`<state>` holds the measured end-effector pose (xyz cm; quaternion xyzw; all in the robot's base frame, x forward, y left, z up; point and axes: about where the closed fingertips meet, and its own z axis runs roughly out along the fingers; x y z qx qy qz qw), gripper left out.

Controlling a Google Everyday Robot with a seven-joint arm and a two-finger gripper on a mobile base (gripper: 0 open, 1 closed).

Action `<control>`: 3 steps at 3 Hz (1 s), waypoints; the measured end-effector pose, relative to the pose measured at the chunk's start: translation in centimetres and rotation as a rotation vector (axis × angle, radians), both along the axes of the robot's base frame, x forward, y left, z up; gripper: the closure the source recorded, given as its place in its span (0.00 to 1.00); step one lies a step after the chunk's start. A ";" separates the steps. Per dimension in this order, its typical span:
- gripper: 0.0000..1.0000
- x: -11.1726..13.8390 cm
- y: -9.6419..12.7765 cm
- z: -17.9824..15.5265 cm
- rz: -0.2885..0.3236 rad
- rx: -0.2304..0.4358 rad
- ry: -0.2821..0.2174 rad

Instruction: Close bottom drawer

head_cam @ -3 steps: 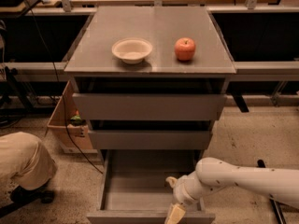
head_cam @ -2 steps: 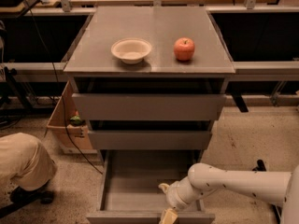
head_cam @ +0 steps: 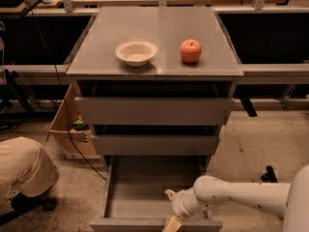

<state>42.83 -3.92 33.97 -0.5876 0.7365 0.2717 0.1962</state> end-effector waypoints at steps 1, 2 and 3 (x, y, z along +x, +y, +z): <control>0.00 1.1 0.0 -3.5 -0.039 -0.001 -0.040; 0.00 1.7 -0.7 -7.9 -0.058 0.007 -0.052; 0.00 2.9 -0.2 -13.3 -0.065 0.018 -0.058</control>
Offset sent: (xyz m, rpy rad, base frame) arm 0.0258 -0.0160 -0.1403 0.0217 -0.0643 -0.0903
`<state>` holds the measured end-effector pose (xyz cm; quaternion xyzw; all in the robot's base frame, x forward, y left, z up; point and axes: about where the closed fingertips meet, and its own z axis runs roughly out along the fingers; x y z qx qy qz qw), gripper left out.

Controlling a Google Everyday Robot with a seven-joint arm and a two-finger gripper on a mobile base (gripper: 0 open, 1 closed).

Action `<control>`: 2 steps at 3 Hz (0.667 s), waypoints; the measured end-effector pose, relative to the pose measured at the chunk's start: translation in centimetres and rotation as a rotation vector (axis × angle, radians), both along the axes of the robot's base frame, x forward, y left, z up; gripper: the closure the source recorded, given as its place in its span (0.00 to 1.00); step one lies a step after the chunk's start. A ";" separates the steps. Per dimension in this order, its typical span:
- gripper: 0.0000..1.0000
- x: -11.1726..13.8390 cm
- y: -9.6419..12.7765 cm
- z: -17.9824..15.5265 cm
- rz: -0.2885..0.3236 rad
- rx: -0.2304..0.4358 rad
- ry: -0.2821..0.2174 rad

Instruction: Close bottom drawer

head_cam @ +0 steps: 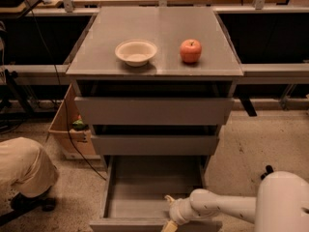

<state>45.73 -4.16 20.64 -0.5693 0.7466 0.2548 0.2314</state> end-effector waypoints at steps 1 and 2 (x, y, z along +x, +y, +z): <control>0.00 1.2 0.6 -2.5 0.001 0.005 -0.004; 0.26 4.3 2.3 -2.6 0.021 0.016 -0.058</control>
Offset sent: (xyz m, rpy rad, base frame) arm 0.0667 0.0284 -0.0322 0.0187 -0.0861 0.0207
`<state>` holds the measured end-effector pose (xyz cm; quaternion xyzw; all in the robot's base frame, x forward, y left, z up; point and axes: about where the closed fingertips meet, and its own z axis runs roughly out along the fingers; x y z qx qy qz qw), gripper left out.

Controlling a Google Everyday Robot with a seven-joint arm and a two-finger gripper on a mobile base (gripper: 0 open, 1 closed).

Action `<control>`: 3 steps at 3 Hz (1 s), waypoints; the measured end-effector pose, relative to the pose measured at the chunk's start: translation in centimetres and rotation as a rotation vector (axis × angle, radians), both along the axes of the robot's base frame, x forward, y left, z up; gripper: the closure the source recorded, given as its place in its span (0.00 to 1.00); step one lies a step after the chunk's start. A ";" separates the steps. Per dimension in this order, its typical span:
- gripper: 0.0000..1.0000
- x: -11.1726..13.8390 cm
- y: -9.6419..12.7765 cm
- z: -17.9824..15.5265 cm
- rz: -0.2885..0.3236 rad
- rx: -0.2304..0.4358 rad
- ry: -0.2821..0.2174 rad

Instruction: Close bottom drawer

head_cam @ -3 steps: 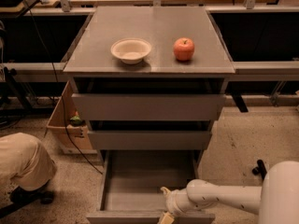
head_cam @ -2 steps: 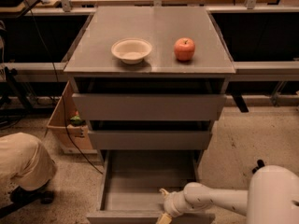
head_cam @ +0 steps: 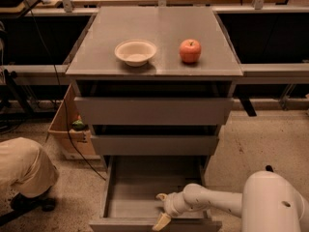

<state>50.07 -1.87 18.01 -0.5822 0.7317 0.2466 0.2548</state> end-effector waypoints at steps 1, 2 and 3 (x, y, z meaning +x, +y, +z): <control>0.50 1.7 1.1 0.8 0.018 0.008 -0.042; 0.73 2.0 1.4 1.0 0.022 0.012 -0.050; 0.75 3.8 2.2 2.1 0.027 0.029 -0.090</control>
Offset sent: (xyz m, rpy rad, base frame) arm 0.0447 0.0306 0.0212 0.0367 -0.1132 0.0447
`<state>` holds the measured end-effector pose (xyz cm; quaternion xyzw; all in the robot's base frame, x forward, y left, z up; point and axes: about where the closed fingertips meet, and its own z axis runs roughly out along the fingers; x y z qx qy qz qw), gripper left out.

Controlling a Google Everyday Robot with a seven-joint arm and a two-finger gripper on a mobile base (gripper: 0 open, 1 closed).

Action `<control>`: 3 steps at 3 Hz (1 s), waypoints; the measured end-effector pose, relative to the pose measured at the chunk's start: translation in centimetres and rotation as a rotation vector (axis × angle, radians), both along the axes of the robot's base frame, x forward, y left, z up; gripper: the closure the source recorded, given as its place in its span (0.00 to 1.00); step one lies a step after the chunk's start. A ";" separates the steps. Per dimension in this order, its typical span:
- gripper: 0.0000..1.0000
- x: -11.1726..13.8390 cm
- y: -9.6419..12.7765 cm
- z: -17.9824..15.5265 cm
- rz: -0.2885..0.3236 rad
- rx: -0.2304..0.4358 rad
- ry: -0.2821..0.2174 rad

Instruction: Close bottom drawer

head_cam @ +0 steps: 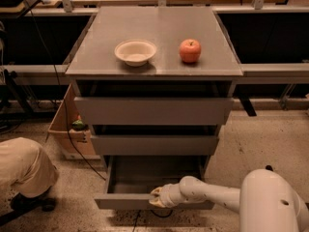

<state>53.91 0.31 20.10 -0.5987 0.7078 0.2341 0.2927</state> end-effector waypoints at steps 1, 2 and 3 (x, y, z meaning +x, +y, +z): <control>0.52 0.3 0.1 -0.1 0.000 0.002 -0.006; 0.21 2.9 0.9 2.0 0.010 0.018 -0.056; 0.00 4.3 1.2 3.0 0.014 0.025 -0.080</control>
Offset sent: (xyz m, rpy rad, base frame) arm 0.0589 0.0124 0.0427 0.0315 -0.1141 0.0156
